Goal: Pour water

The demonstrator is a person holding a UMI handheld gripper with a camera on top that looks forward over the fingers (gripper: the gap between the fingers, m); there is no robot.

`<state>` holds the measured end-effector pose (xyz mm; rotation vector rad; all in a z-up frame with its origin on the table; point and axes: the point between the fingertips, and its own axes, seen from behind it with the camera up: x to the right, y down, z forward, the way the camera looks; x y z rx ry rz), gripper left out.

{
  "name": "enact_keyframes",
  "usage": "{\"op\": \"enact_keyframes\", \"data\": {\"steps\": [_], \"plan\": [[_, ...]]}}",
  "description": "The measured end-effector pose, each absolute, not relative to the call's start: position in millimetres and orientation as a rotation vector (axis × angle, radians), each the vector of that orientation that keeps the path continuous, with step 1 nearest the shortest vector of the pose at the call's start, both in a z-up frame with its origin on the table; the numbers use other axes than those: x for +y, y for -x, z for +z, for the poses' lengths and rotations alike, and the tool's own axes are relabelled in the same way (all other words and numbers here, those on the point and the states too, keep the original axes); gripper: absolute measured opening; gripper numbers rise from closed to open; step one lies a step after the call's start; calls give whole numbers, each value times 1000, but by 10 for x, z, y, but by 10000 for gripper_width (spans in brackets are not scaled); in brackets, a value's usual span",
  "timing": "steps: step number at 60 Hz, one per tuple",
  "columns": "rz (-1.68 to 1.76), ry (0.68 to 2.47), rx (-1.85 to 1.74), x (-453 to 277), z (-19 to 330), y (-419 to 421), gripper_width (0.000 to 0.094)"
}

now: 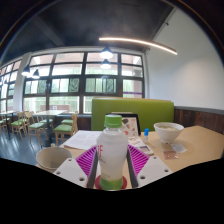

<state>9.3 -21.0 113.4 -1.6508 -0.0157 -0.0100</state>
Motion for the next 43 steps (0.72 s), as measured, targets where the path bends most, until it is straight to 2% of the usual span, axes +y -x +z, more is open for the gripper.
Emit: {"op": "enact_keyframes", "data": {"steps": [2,3,7,8,11,14,15,21,28,43], "plan": [[8,1681,-7,-328,1171,-141,569],[14,1693,-6,-251,1092,-92,621],[35,1704,-8,-529,1263,-186,850],[44,1701,-11,-469,1196,-122,849],[64,1688,-28,-750,1350,-147,810],[79,1678,-48,-1008,1539,-179,817],[85,1674,-52,-975,1424,-117,823],[77,1690,-43,-1567,1584,-295,824],[102,1691,-57,-2078,1595,-334,822],[142,1709,-85,-2935,1388,-548,820]]}}
